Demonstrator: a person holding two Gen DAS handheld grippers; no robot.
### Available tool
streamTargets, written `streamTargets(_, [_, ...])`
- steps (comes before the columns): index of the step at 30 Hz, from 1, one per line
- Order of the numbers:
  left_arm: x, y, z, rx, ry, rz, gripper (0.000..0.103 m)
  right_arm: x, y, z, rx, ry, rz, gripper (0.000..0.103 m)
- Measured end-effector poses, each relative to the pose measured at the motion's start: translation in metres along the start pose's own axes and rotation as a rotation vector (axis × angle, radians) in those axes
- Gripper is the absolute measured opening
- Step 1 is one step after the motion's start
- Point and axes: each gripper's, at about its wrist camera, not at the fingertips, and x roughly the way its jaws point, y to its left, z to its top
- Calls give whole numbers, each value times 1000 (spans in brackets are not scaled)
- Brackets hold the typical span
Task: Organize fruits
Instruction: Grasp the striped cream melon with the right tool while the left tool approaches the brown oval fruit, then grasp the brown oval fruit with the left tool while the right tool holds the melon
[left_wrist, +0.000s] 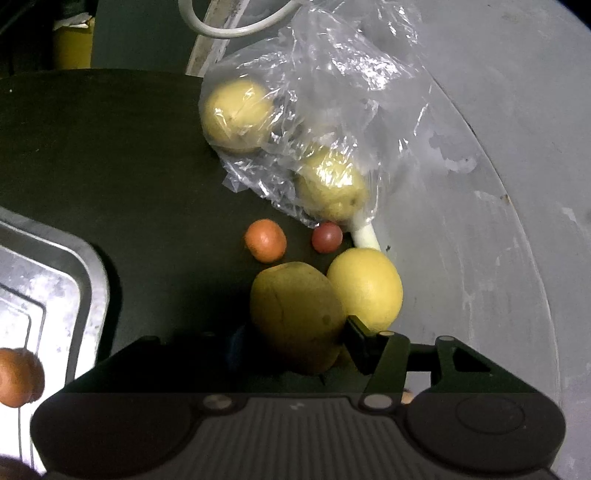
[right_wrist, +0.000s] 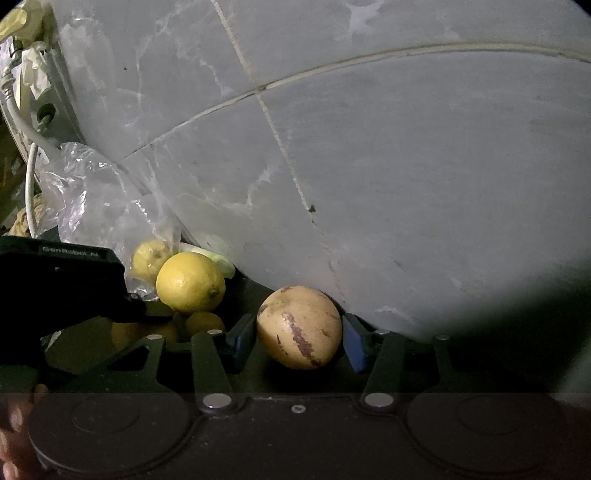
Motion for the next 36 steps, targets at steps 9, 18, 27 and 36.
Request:
streamTargets(9, [-13, 8, -23, 45, 1, -1, 59, -22, -6, -11, -24, 28, 4, 52])
streamTargets(18, [-39, 24, -53, 107, 35, -7, 59, -61, -11, -31, -113, 50, 43, 52])
streamTargets(27, [-64, 36, -86, 163, 78, -23, 59, -99, -13, -38, -189, -12, 44, 52])
streamTargets(36, [-84, 38, -120, 269, 131, -40, 59, -133, -21, -44, -213, -45, 5, 52])
